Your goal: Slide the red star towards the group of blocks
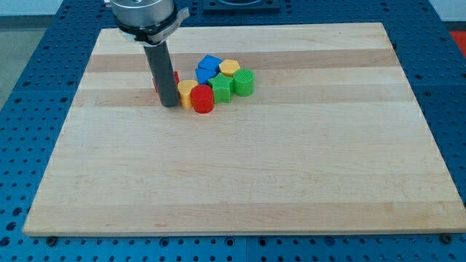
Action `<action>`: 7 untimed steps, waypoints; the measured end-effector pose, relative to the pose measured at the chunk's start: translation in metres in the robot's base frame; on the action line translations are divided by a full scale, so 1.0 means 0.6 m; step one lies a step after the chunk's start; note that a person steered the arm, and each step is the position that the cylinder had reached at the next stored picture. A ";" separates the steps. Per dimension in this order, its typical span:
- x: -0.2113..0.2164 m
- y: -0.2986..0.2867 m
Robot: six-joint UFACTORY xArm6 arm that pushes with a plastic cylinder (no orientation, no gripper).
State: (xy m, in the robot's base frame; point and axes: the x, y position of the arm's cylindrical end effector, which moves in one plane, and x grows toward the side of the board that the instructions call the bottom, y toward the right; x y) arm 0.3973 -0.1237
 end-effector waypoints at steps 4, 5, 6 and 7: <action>-0.005 -0.086; -0.018 -0.064; -0.028 -0.061; -0.053 -0.061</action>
State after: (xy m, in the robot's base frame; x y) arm 0.3657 -0.1603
